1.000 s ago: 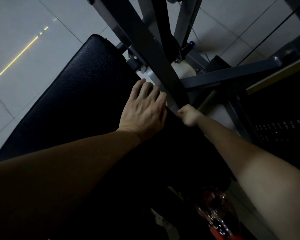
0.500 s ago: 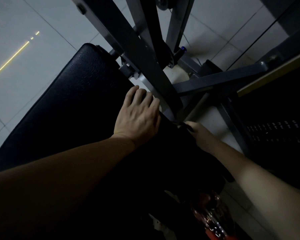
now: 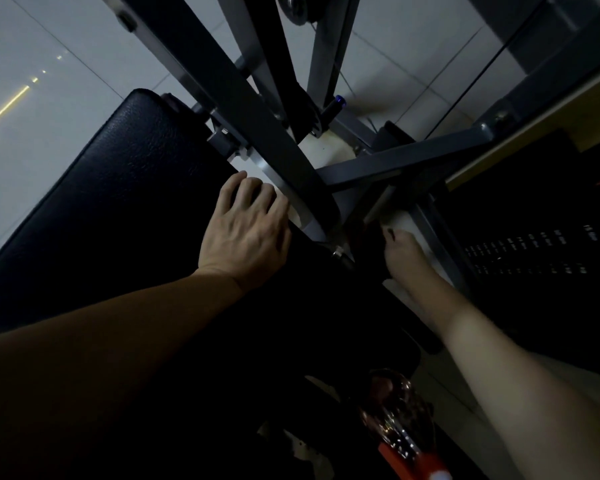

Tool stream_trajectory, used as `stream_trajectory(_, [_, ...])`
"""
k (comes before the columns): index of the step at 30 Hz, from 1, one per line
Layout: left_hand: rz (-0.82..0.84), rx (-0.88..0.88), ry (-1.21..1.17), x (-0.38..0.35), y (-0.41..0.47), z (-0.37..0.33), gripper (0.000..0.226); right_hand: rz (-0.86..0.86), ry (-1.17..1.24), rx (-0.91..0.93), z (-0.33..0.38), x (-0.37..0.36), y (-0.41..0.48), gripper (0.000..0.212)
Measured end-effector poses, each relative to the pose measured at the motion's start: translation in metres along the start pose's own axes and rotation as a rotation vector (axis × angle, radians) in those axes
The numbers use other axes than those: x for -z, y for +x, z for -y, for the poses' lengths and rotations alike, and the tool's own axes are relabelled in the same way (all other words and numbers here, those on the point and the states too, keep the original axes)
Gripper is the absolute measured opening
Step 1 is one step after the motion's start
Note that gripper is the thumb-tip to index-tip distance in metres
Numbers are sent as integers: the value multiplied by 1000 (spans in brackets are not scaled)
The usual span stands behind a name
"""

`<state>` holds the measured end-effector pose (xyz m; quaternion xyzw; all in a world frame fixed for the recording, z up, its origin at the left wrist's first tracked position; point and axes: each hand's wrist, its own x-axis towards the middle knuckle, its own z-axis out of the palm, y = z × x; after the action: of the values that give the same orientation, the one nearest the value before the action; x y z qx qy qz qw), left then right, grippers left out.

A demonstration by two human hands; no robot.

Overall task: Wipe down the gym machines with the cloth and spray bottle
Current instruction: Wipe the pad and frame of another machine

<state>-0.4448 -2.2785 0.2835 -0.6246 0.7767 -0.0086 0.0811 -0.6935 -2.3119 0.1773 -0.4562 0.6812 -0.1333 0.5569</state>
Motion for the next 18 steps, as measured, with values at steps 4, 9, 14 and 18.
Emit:
stream_trajectory(4, [-9, 10, -1, 1, 0, -1, 31, 495, -56, 4, -22, 5, -29, 25])
stream_trajectory(9, [-28, 4, 1, -3, 0, -1, 28, 463, -51, 45, -19, -9, -17, 35])
stream_trajectory(14, [-42, 7, 19, -5, 0, -1, 25, 467, -15, -281, -6, -12, 4, 28])
stream_trajectory(18, [-46, 3, 32, -5, -1, -1, 25, 416, -84, -209, -9, -8, 5, 26])
